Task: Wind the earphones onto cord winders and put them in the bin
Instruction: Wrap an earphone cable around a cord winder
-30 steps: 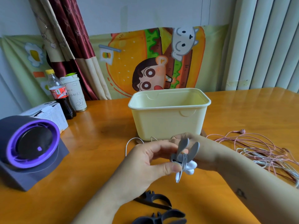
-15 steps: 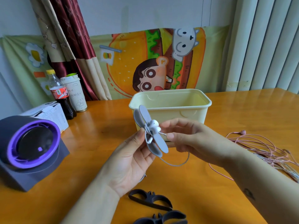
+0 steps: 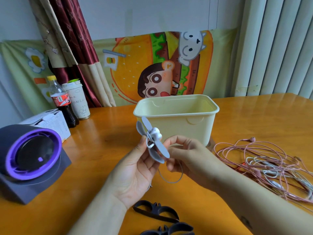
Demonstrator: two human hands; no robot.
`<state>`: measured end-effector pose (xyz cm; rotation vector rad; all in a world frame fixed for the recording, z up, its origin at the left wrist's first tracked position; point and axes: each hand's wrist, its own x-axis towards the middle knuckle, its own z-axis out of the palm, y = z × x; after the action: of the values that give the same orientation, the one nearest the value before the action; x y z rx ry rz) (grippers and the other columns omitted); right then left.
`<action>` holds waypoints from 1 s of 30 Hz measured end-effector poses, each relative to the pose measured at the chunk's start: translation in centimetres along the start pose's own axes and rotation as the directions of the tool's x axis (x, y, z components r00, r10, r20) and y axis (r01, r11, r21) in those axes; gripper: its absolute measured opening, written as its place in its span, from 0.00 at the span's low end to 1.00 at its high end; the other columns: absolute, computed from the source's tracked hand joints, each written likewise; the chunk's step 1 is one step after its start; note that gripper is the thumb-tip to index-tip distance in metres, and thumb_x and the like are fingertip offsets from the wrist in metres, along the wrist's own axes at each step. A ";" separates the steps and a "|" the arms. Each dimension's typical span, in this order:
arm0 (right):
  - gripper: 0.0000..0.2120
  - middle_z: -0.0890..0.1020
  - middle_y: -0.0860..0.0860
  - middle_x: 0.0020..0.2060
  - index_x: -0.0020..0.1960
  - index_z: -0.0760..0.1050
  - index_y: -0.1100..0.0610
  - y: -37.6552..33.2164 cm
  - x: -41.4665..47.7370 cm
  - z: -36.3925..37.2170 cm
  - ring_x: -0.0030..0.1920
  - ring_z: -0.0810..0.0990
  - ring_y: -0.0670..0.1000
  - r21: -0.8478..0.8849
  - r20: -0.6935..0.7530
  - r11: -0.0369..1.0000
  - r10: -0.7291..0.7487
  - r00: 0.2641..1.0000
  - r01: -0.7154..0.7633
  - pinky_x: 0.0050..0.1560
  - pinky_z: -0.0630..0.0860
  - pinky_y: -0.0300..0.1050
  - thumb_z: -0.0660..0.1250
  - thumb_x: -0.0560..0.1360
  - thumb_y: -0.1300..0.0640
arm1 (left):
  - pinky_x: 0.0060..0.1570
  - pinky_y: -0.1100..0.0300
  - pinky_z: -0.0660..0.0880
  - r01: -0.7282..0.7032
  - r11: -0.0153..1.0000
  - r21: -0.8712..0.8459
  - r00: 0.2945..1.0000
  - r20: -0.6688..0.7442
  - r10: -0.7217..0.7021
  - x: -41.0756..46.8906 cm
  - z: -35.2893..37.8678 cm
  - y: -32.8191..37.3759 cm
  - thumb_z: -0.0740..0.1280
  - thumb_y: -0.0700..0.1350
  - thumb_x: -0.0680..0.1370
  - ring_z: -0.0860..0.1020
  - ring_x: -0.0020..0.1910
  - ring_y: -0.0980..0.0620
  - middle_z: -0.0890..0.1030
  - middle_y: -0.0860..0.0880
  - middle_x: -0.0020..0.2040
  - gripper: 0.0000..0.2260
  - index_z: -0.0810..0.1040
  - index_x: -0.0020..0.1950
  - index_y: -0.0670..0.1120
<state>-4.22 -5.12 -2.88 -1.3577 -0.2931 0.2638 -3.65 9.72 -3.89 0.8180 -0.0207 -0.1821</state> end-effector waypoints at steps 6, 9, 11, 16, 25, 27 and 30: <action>0.05 0.79 0.52 0.30 0.47 0.79 0.63 0.3 0.2 -0.2 0.27 0.74 0.45 0.005 -0.021 0.994 0.111 0.994 -0.110 0.30 0.73 0.34 0.64 0.76 0.66 | 0.35 0.57 0.82 0.019 1.000 0.024 0.996 -0.093 -0.017 0.1 -0.3 0.0 0.66 0.45 0.68 0.85 0.37 0.51 0.86 0.48 0.40 0.11 0.87 0.35 0.44; 0.08 0.78 0.52 0.30 0.53 0.78 0.68 0.6 0.3 -0.3 0.27 0.74 0.44 0.060 0.013 0.984 0.167 0.986 -0.167 0.30 0.73 0.34 0.63 0.77 0.66 | 0.49 0.56 0.82 0.032 0.997 0.077 0.997 -0.075 -0.026 -0.5 -0.8 -0.1 0.66 0.46 0.70 0.85 0.46 0.50 0.86 0.48 0.48 0.11 0.88 0.43 0.45; 0.10 0.78 0.52 0.31 0.55 0.78 0.68 0.8 0.3 -0.4 0.27 0.74 0.44 0.103 0.034 0.977 0.185 0.982 -0.187 0.30 0.74 0.33 0.63 0.77 0.66 | 0.64 0.52 0.73 0.065 0.992 0.113 0.996 -0.071 -0.057 -0.8 -0.7 0.1 0.67 0.48 0.73 0.81 0.54 0.47 0.83 0.43 0.57 0.13 0.86 0.52 0.45; 0.06 0.78 0.54 0.32 0.45 0.82 0.62 1.1 0.2 0.1 0.27 0.73 0.46 0.107 0.042 0.983 0.146 0.988 -0.150 0.30 0.73 0.35 0.69 0.70 0.61 | 0.68 0.49 0.68 0.078 0.989 0.125 0.995 -0.071 -0.070 -1.2 -0.4 0.1 0.67 0.49 0.73 0.81 0.54 0.45 0.83 0.40 0.57 0.14 0.86 0.53 0.46; 0.06 0.78 0.47 0.28 0.47 0.81 0.60 1.7 -0.1 0.7 0.24 0.65 0.43 -0.204 -0.119 0.976 0.048 0.992 -0.072 0.30 0.66 0.35 0.68 0.75 0.57 | 0.72 0.47 0.65 0.030 0.992 0.119 0.989 -0.144 -0.013 -0.9 -0.4 -0.4 0.69 0.49 0.69 0.77 0.64 0.39 0.84 0.45 0.51 0.19 0.83 0.59 0.45; 0.07 0.74 0.45 0.22 0.46 0.80 0.61 1.7 -0.1 0.6 0.23 0.63 0.43 -0.216 -0.135 0.973 0.056 0.989 -0.084 0.28 0.63 0.35 0.69 0.75 0.57 | 0.70 0.48 0.65 0.016 0.991 0.130 0.988 -0.154 0.004 -1.0 -0.3 -0.5 0.69 0.49 0.69 0.80 0.60 0.41 0.84 0.47 0.49 0.19 0.84 0.57 0.46; 0.05 0.70 0.45 0.20 0.43 0.79 0.61 1.8 0.0 0.6 0.24 0.60 0.44 -0.138 -0.126 0.980 0.123 0.984 -0.140 0.28 0.60 0.37 0.68 0.75 0.60 | 0.69 0.51 0.66 0.014 0.988 0.151 0.986 -0.167 0.012 -0.9 -0.5 -0.6 0.69 0.50 0.69 0.79 0.57 0.46 0.85 0.51 0.48 0.17 0.84 0.56 0.47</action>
<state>-4.44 -4.24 -4.50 -1.5347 -0.1264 0.2763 -4.61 9.81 -4.58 0.9828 0.1256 -0.1129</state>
